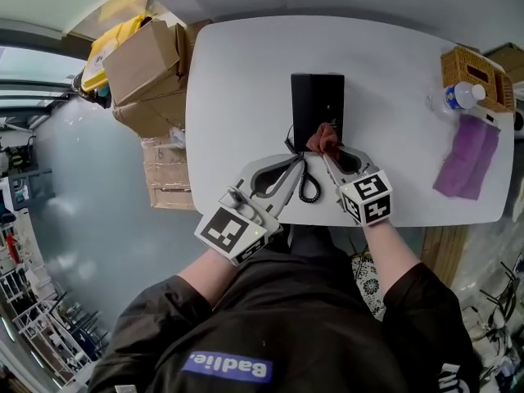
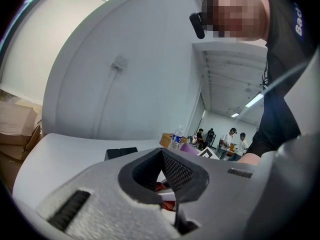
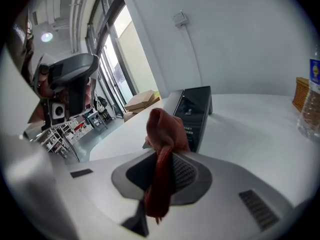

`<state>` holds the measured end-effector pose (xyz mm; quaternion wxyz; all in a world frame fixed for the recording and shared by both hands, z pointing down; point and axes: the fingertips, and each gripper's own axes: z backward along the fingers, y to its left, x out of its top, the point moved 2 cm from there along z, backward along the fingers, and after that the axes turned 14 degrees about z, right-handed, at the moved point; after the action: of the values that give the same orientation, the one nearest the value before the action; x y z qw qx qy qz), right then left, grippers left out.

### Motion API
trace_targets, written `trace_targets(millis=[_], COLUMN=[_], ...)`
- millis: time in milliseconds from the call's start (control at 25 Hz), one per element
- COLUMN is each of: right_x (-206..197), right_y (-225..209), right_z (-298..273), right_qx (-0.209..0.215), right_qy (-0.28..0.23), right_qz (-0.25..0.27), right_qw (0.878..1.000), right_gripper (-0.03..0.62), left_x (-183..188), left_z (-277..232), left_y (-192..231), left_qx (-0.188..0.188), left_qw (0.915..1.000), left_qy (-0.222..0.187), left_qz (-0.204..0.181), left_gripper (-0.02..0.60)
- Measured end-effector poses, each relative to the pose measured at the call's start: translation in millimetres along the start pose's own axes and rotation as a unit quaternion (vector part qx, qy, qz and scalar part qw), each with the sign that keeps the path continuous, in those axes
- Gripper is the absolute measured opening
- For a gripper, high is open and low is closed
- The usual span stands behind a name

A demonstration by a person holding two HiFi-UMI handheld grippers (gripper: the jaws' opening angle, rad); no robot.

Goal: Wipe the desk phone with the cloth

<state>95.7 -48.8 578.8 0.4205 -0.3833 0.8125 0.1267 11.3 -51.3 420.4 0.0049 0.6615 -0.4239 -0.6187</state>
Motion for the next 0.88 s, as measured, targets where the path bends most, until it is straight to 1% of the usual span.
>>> trace_targets(millis=[120, 200, 240, 320, 440, 640, 760, 880], right_x=[-6, -6, -4, 3, 22, 53, 67, 78], right_y=[7, 10, 8, 0, -25, -87, -123, -148], right_z=[2, 6, 9, 17, 28, 38, 38, 30], right_qx=[0.0, -0.001, -0.002, -0.011, -0.028, -0.059, -0.069, -0.072], right_qy=[0.005, 0.003, 0.0, -0.012, -0.032, -0.06, -0.07, -0.073], right_qz=[-0.006, -0.011, -0.014, -0.019, -0.019, -0.009, -0.005, -0.002], right_qw=[1.0, 1.0, 1.0, 1.0, 0.999, 0.996, 0.995, 0.995], right_gripper=[0.069, 0.069, 0.069, 0.069, 0.069, 0.069, 0.069, 0.069], left_x=[-4, -2, 1, 4, 10, 26, 33, 39], left_z=[-1, -4, -5, -8, -15, -37, -49, -56], left_y=[-3, -7, -9, -8, -4, -1, -1, -2], left_qx=[-0.008, -0.012, -0.012, -0.014, -0.013, -0.004, 0.003, 0.011], left_qw=[0.9999, 0.9998, 0.9997, 0.9997, 0.9996, 0.9994, 0.9995, 0.9998], left_qy=[0.012, 0.017, 0.018, 0.018, 0.016, 0.011, 0.003, -0.003], left_qz=[-0.006, 0.001, 0.004, -0.004, -0.022, -0.031, -0.03, -0.017], left_gripper=[0.014, 0.012, 0.012, 0.012, 0.012, 0.012, 0.012, 0.012])
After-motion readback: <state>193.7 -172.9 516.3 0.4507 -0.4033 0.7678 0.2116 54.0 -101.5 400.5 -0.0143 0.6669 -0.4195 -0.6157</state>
